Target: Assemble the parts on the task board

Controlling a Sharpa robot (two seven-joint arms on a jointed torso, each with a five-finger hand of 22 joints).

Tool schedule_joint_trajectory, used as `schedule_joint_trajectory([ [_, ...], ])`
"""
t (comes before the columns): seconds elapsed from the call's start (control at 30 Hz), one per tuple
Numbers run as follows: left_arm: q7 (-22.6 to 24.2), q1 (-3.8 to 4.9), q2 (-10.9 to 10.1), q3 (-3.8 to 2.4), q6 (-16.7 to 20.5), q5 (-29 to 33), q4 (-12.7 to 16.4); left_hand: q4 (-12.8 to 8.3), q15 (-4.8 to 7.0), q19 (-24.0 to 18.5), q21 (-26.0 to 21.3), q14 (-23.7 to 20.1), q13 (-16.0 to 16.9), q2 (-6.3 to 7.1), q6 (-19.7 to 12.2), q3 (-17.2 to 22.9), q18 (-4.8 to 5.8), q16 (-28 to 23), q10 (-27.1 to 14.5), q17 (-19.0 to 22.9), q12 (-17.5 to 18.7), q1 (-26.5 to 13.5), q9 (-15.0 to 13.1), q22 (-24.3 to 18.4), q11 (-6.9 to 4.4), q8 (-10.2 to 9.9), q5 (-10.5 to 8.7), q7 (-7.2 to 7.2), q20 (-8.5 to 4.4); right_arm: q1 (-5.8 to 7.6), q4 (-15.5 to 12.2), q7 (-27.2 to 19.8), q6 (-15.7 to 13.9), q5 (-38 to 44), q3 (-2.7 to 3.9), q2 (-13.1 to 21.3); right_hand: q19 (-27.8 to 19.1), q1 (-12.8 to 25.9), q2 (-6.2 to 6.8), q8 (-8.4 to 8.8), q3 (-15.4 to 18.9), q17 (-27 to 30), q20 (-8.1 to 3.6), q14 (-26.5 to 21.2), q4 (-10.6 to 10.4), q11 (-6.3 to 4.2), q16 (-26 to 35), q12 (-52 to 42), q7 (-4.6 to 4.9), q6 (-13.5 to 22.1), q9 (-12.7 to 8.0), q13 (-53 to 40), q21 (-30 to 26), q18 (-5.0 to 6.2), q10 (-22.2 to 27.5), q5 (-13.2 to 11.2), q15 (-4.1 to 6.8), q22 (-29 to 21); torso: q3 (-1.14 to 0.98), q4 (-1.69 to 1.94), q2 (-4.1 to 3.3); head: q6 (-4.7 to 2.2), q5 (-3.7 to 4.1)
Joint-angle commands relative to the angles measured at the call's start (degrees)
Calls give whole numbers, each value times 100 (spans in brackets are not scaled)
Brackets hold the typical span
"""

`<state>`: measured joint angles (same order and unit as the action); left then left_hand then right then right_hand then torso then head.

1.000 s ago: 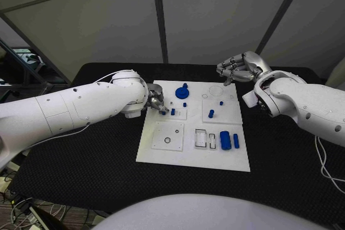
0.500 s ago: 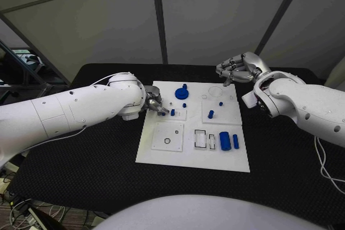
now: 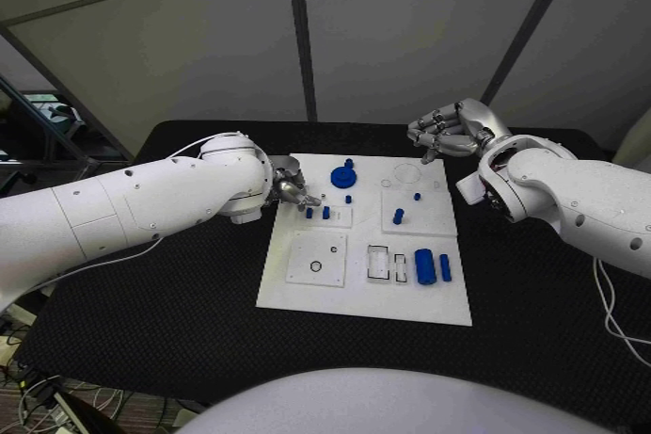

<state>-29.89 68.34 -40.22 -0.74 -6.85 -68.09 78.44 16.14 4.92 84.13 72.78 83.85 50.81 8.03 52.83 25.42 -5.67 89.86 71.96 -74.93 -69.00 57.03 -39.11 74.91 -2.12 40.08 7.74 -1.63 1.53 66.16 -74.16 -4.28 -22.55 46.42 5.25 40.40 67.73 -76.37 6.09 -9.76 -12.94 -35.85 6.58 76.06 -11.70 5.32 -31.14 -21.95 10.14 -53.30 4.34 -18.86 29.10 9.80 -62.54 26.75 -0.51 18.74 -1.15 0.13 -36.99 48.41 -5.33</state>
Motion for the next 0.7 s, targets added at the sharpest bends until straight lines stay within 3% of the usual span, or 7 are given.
schedule_joint_trajectory([
  [0.03,36,9,8,-14,384,-26,2,41,20,222,-15,615,-3,-10,41,-69,257,14,-19,-1507,-17,-66,-12,1095,10,-33,10,-11,-36,10,-7,-24,11,9,3,-9,26,12,12,-22,7,-7,6,-6,-30,-8,35,-36,-14,36,7,8,-24,67,25,39,-23,-7,-10,-6,-5,5,-2],
  [0.17,50,9,-1,-24,545,-26,-3,63,18,217,-41,615,-21,-40,32,-220,252,14,-39,-1507,-10,-199,-25,1089,13,-53,12,-13,-35,10,1,-16,27,9,3,-16,27,9,13,-22,6,-7,5,-6,-29,-8,36,-37,-14,37,7,9,-25,67,26,41,-22,-8,3,-10,4,21,6],
  [0.47,137,9,-17,-73,814,-23,-32,38,-8,152,-315,558,-214,-80,-115,-471,207,-94,-211,-1341,105,-180,-36,1024,51,-150,18,-60,-23,10,8,-12,34,9,3,-19,27,9,13,-22,6,-7,5,-6,-29,-8,36,-37,-14,37,7,9,-25,67,26,41,-22,-8,0,-6,4,-22,36],
  [0.6,611,9,-15,-89,1186,150,-58,-76,-167,-264,-1715,189,-1029,0,-529,-581,-6,-698,-1008,-499,635,408,63,673,246,-404,24,-277,87,10,10,-15,32,9,3,-16,28,2,12,-23,3,-8,5,-7,-25,-9,37,-38,-14,40,7,11,-28,67,28,44,-22,-10,-1,-3,3,-53,65],
  [0.63,1019,10,-3,-92,1426,281,-77,-234,-261,-625,-2757,-149,-1518,16,-733,-511,-152,-1187,-1558,108,994,854,188,384,362,-565,25,-407,164,10,11,-16,32,9,2,-16,28,2,12,-23,3,-8,5,-7,-25,-9,37,-38,-14,40,7,11,-28,67,28,44,-22,-10,-1,-3,3,-65,83],
  [0.67,1335,10,10,-94,1614,380,-89,-357,-349,-978,-3704,-483,-1633,6,-833,-378,-283,-1658,-1815,635,1170,1188,302,89,409,-681,20,-517,217,10,11,-16,32,9,2,-15,28,2,12,-23,2,-9,5,-7,-25,-9,37,-38,-14,40,7,11,-28,67,28,45,-22,-10,-2,-4,3,-73,85],
  [0.7,1454,10,16,-95,1684,417,-92,-390,-369,-1071,-3951,-571,-1657,3,-856,-340,-318,-1782,-1875,772,1213,1274,331,11,419,-710,18,-542,229,10,11,-16,32,9,2,-15,28,0,12,-23,2,-9,5,-7,-24,-9,37,-39,-14,40,7,11,-28,67,28,45,-22,-10,-2,-5,2,-79,86],
])
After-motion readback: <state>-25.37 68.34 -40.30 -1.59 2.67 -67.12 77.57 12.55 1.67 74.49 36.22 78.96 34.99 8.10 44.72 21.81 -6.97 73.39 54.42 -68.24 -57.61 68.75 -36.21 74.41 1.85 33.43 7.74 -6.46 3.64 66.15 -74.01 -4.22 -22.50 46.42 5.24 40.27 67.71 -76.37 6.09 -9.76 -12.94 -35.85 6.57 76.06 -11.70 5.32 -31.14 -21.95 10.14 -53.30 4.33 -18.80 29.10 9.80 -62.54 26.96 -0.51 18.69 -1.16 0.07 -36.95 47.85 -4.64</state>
